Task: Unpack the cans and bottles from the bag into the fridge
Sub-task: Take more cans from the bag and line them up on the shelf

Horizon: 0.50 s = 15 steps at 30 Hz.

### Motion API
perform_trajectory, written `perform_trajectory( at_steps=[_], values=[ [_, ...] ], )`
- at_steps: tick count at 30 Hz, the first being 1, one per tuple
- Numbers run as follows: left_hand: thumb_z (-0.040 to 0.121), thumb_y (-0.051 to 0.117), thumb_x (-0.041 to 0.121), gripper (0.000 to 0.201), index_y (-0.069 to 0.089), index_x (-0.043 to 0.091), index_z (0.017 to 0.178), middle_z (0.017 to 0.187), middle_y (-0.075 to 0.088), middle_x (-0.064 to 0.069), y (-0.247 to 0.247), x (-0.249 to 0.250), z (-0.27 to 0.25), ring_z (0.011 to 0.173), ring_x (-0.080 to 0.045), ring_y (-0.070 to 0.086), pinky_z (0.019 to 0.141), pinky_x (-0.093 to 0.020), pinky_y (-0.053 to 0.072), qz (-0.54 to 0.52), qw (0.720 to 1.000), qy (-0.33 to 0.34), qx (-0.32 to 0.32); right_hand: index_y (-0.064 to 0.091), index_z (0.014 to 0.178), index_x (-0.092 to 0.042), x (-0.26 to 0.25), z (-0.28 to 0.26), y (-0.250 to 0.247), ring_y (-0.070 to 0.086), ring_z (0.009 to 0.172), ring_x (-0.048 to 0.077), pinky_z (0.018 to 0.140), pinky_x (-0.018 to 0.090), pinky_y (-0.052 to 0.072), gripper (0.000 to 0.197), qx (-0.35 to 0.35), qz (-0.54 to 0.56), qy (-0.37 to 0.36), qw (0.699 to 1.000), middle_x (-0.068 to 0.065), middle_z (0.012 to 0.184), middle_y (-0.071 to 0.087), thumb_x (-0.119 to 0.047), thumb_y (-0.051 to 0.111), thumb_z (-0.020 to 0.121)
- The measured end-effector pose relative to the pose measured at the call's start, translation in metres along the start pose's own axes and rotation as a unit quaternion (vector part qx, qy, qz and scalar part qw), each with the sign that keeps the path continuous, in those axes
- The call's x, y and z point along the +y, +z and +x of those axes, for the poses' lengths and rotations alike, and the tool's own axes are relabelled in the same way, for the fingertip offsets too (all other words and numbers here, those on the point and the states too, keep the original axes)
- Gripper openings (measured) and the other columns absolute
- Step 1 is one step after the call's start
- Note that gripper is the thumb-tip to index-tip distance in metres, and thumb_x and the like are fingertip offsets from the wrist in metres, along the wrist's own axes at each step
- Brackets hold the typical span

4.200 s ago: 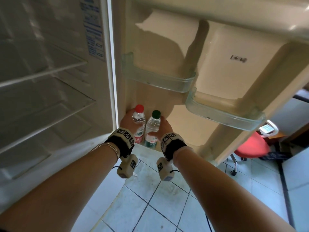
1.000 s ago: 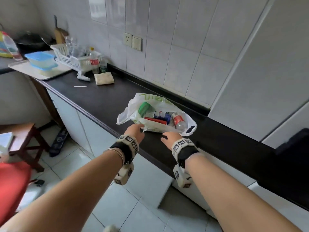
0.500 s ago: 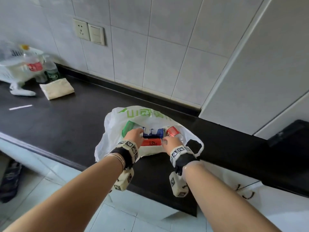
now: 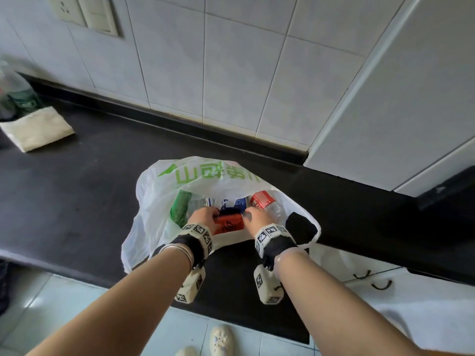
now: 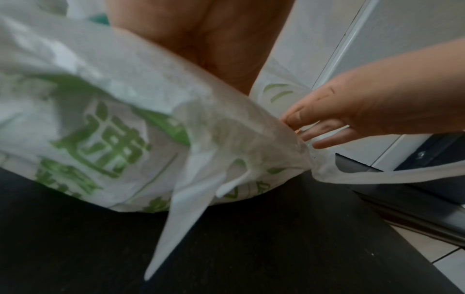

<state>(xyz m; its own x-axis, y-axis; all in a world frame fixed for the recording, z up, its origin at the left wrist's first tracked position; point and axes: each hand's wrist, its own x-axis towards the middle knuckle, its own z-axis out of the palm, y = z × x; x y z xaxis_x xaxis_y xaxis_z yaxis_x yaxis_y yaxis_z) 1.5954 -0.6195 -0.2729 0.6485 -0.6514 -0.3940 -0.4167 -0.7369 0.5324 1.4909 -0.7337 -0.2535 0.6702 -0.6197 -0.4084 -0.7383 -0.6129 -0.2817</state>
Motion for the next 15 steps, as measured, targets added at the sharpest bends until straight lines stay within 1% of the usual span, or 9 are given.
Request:
perform_trajectory(
  at_steps=[4, 7, 9, 12, 15],
  values=[
    [0.080, 0.066, 0.016, 0.045, 0.058, 0.016, 0.124, 0.129, 0.054, -0.012, 0.006, 0.001, 0.007, 0.118, -0.029, 0.054, 0.101, -0.029, 0.040, 0.027, 1.000, 0.005, -0.010, 0.056, 0.124, -0.016, 0.004, 0.005, 0.003, 0.057, 0.112, 0.027, 0.098, 0.035, 0.043, 0.032, 0.009, -0.002, -0.005, 1.000, 0.009, 0.121, 0.061, -0.028, 0.043, 0.098],
    [0.080, 0.066, 0.018, 0.042, 0.060, 0.015, 0.121, 0.125, 0.050, -0.013, 0.010, 0.001, 0.009, 0.115, -0.031, 0.054, 0.099, -0.030, 0.041, 0.033, 0.999, 0.013, 0.002, 0.056, 0.124, -0.013, 0.006, 0.006, 0.008, 0.058, 0.110, 0.027, 0.092, 0.031, 0.043, 0.032, 0.005, 0.011, -0.012, 1.000, 0.010, 0.120, 0.062, -0.027, 0.044, 0.098],
    [0.080, 0.065, 0.019, 0.038, 0.060, 0.014, 0.118, 0.123, 0.052, -0.013, 0.011, 0.000, 0.010, 0.113, -0.031, 0.054, 0.097, -0.030, 0.041, 0.033, 0.999, 0.010, 0.003, 0.055, 0.125, -0.013, 0.007, 0.006, 0.009, 0.057, 0.111, 0.027, 0.092, 0.031, 0.043, 0.032, -0.003, 0.013, -0.014, 1.000, 0.011, 0.121, 0.061, -0.027, 0.044, 0.098],
    [0.081, 0.063, 0.018, 0.031, 0.059, 0.012, 0.111, 0.118, 0.059, -0.013, 0.009, 0.001, 0.012, 0.108, -0.030, 0.057, 0.091, -0.027, 0.043, 0.026, 1.000, 0.000, -0.006, 0.054, 0.126, -0.013, 0.009, 0.006, 0.009, 0.057, 0.112, 0.026, 0.093, 0.032, 0.044, 0.033, -0.007, 0.017, -0.019, 1.000, 0.010, 0.122, 0.060, -0.028, 0.043, 0.098],
    [0.081, 0.063, 0.020, 0.034, 0.058, 0.014, 0.115, 0.119, 0.059, -0.013, 0.012, 0.001, 0.013, 0.109, -0.030, 0.058, 0.090, -0.026, 0.042, 0.021, 1.000, -0.003, -0.014, 0.053, 0.126, -0.014, 0.010, 0.006, 0.008, 0.057, 0.112, 0.026, 0.094, 0.033, 0.044, 0.033, -0.014, 0.030, -0.013, 0.999, 0.010, 0.123, 0.060, -0.029, 0.043, 0.098]
  ],
)
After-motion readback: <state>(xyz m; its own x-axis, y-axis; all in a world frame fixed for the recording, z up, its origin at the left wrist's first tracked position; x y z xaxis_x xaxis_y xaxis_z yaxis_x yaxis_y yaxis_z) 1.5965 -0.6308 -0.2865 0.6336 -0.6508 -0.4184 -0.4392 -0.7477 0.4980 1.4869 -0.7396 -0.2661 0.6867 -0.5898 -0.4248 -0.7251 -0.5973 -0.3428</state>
